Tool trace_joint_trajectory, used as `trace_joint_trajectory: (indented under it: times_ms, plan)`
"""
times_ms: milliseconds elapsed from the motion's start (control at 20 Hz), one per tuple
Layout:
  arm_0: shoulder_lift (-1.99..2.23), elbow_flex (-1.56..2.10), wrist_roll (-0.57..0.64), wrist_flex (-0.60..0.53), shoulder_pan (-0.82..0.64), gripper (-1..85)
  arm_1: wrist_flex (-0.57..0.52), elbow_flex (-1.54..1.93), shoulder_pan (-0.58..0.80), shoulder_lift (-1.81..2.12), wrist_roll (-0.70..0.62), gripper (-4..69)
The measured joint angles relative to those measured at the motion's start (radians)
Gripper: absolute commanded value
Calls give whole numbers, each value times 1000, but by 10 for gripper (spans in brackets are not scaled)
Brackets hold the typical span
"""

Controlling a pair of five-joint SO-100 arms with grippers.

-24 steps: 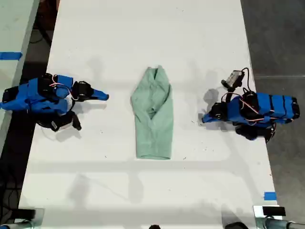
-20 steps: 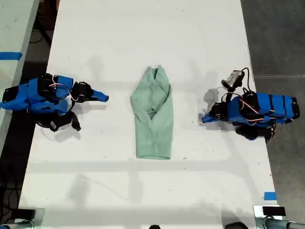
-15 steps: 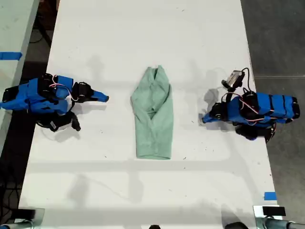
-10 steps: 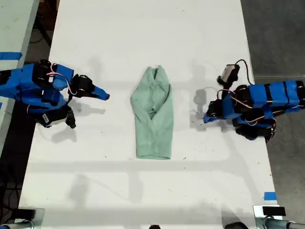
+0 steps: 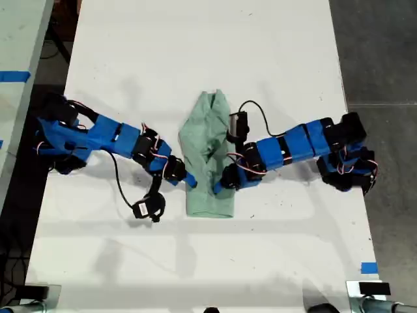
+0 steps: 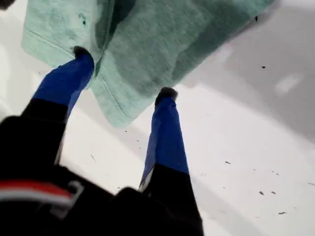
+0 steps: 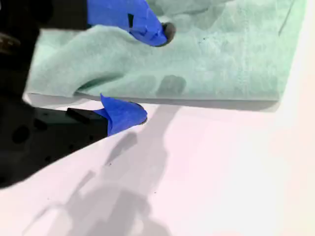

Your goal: Fold t shirt

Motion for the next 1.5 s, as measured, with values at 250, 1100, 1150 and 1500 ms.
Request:
trace_joint_trajectory:
  times_ms: [250, 1100, 1150, 1500]
  plan:
    - [-232, -172, 3, 0, 15, -1, -14, -2, 0, -78, -3, 248]
    - [-250, -449, -41, 140, 175, -2, 78, -362, -164, -175, 144, -6]
    - [-201, -449, -31, 172, 147, -2, 92, -362, -129, -135, 110, -6]
    - [-12, -449, 138, 250, -216, 51, 153, -362, 261, 8, -118, 85]
